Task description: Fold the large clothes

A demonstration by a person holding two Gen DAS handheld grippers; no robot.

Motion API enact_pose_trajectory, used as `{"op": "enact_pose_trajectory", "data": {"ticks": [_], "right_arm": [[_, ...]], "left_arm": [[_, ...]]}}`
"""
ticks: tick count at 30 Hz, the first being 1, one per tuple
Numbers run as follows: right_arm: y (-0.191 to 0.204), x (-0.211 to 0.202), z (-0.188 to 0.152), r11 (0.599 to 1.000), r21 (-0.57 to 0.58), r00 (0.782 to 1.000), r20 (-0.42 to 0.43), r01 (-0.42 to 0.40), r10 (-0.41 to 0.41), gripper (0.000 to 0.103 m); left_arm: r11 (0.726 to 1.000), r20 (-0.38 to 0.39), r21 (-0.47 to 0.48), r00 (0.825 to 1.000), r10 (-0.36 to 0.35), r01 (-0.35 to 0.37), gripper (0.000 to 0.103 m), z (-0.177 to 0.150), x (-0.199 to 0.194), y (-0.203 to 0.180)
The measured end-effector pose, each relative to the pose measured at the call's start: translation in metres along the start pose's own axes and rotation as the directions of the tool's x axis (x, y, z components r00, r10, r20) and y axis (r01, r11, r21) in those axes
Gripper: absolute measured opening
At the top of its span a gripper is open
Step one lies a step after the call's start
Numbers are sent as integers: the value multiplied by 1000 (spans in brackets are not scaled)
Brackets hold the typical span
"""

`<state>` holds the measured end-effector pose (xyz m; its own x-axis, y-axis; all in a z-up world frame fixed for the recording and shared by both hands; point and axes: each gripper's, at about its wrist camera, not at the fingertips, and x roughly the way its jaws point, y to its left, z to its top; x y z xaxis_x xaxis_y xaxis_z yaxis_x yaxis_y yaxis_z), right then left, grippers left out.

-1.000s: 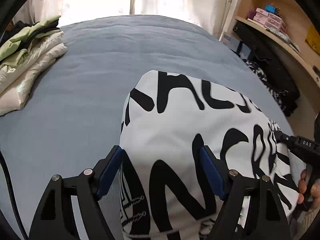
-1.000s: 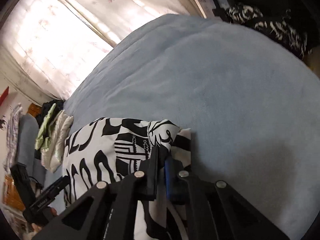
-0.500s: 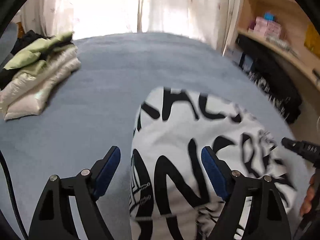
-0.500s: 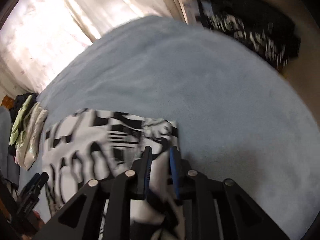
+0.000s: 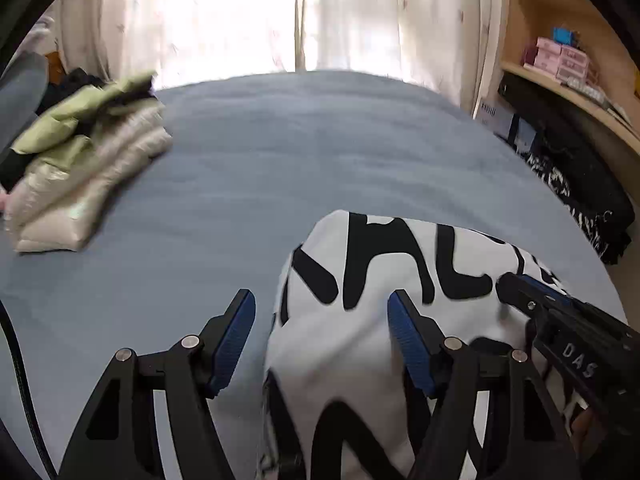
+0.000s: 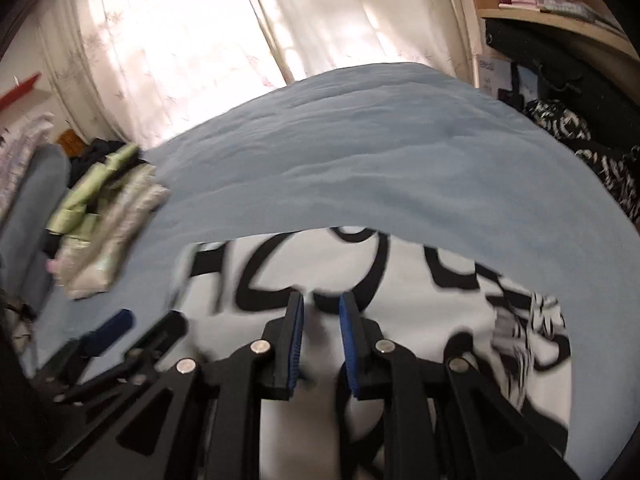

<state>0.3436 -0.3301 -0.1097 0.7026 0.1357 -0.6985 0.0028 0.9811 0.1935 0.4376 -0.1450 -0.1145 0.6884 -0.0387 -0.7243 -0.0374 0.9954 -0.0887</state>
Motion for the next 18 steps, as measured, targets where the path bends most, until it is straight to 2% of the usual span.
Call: {"op": "enact_pose_trajectory", "data": {"ticks": [2, 3, 5, 7, 9, 11, 14, 16, 18], "right_arm": [[-13, 10, -4, 996, -45, 997, 20, 78, -77, 22], [-25, 12, -6, 995, -22, 995, 14, 99, -99, 22], [-61, 15, -7, 990, 125, 997, -22, 72, -70, 22], [-87, 13, -7, 972, 235, 999, -26, 24, -19, 16], [-100, 11, -6, 955, 273, 993, -58, 114, -102, 19], [-107, 8, -5, 947, 305, 994, -76, 101, -81, 19], [-100, -12, -4, 959, 266, 994, -79, 98, -79, 19], [-91, -32, -3, 971, 228, 997, -52, 70, -60, 19], [-79, -55, -8, 980, 196, 999, -19, 29, -26, 20]], "left_arm": [[999, -47, -35, 999, -27, 25, 71, 3, 16, 6], [997, -58, -66, 997, -48, 44, 76, 3, 22, 10], [995, -63, -87, 997, -44, 38, 85, 2, 29, 15], [995, -68, -95, 997, -41, 34, 90, 0, 34, 17], [992, -77, -116, 995, -59, 50, 91, -2, 39, 22], [992, -71, -115, 995, -68, 60, 91, -2, 37, 25], [999, -51, -37, 998, -38, 36, 91, -2, 21, 22], [1000, -45, 0, 999, -11, 11, 90, -4, 6, 22], [1000, -34, -9, 999, -27, 27, 90, -10, -17, 27]]}}
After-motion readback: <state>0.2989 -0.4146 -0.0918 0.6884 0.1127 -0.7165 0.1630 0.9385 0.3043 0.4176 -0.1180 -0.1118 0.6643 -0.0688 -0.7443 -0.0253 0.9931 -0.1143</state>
